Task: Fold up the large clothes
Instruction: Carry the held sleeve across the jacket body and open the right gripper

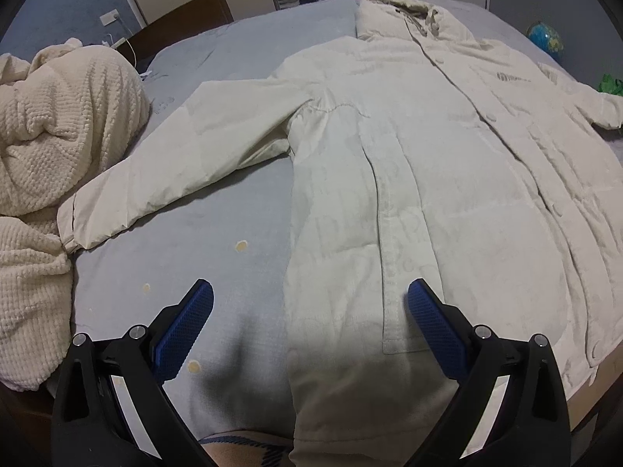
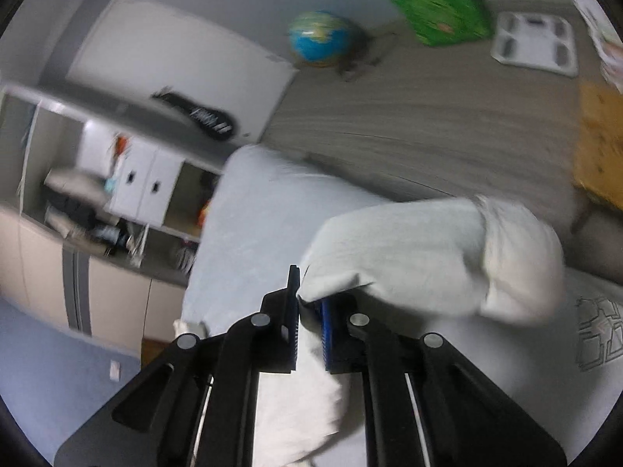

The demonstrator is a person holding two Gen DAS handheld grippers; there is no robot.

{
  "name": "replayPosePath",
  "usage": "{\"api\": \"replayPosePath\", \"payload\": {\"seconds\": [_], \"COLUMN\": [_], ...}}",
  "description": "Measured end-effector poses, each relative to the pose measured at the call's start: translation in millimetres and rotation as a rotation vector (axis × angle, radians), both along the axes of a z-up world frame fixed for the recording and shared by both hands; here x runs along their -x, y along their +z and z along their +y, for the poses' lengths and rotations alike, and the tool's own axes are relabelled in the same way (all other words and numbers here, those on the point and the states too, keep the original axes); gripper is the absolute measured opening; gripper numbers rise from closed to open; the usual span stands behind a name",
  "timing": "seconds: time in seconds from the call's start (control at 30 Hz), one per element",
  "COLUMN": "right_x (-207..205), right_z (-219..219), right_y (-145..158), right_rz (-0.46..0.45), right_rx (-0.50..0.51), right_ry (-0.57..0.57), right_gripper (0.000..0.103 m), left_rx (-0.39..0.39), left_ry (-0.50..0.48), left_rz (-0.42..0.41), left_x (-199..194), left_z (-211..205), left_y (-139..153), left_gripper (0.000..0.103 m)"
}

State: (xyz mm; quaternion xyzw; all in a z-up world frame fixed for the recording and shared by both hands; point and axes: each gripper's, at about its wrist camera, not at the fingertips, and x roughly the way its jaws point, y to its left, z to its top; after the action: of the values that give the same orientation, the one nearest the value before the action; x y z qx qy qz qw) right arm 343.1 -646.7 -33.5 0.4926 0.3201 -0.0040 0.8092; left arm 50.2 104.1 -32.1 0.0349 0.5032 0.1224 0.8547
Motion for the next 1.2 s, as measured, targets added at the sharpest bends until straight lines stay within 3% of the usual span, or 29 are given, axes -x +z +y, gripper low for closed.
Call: {"api": "replayPosePath", "payload": {"seconds": [0.2,0.47,0.67,0.83,1.03,1.2], "right_x": [-7.7,-0.2,10.4,26.2,53.7,65.0], "right_z": [67.7,181.6,261.8,320.2,393.2,430.8], "right_y": [66.3,106.7,110.8,96.7,66.6,33.3], "right_rz": [-0.093,-0.125,-0.120,-0.091,-0.031,0.041], "right_rx": [0.083,0.173,0.218,0.285,0.449,0.519], "right_ry": [0.149,0.346,0.475,0.605,0.799,0.902], "right_gripper": [0.006,0.006,0.006,0.006,0.006,0.006], "left_rx": [0.008,0.021,0.042,0.067,0.108,0.120], "left_ry": [0.021,0.036,0.045,0.076,0.103,0.113], "left_rz": [-0.033,-0.063,-0.078,-0.086,-0.112,-0.112], "left_x": [4.1,8.3,10.4,12.4,16.1,16.3], "left_z": [2.4,5.6,9.7,17.1,25.0,26.8], "left_y": [4.7,9.7,11.1,12.2,15.3,15.4], "left_gripper": [0.096,0.096,0.096,0.096,0.096,0.096]}}
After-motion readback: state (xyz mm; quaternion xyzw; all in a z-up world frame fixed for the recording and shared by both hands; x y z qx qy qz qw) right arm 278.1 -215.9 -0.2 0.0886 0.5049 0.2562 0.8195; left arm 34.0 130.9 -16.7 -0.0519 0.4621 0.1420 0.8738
